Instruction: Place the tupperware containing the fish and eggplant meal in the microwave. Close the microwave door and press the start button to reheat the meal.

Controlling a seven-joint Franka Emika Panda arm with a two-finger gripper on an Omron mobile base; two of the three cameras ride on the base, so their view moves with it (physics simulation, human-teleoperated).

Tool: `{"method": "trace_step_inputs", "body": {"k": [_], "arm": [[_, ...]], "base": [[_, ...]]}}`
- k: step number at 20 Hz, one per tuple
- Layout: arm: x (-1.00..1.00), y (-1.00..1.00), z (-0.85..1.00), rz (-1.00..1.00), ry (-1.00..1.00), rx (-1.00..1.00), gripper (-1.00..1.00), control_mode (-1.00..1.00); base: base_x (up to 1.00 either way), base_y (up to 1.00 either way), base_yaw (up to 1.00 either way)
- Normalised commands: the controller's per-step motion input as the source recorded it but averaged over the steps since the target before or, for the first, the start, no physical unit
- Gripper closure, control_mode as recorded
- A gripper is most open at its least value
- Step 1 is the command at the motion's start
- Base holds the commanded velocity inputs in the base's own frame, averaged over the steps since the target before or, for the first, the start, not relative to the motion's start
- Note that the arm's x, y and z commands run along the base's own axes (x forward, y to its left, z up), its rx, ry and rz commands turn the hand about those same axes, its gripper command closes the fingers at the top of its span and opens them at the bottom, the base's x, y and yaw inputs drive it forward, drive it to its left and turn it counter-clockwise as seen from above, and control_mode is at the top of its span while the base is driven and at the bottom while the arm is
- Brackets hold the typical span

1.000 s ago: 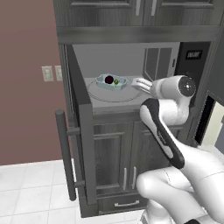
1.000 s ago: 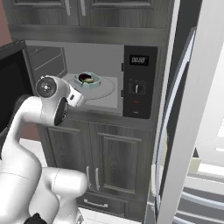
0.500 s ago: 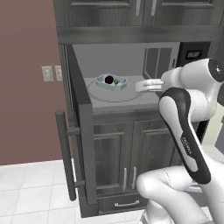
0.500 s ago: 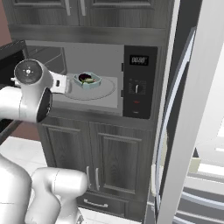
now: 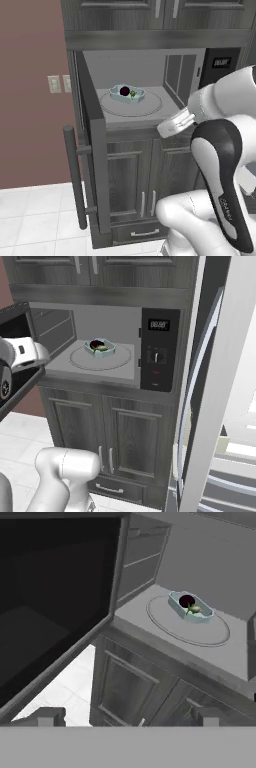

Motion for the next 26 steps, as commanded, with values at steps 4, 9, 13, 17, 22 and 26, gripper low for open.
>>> {"method": "trace_step_inputs", "body": {"k": [4,9,13,17,22,26], "arm": [[-0.92,0.21,0.0,0.14,-0.13,-0.23,-1.0,-1.0],[-0.78,0.39,0.0,0.12,-0.18,-0.22,-1.0,-1.0],[-0.56,0.54,0.0,0.08,-0.32,-0.19,-1.0,-1.0],[-0.41,0.65,0.0,0.04,-0.32,-0.19,-1.0,-1.0],[-0.31,0.84,0.0,0.0,-0.25,-0.23,-1.0,-1.0],[-0.1,0.81,0.0,0.0,-0.19,-0.21,-1.0,-1.0]], "base": [[0.0,0.0,0.0],[0.0,0.0,0.0],[0.0,0.0,0.0],[0.0,0.0,0.0],[0.0,0.0,0.0],[0.0,0.0,0.0]]}}
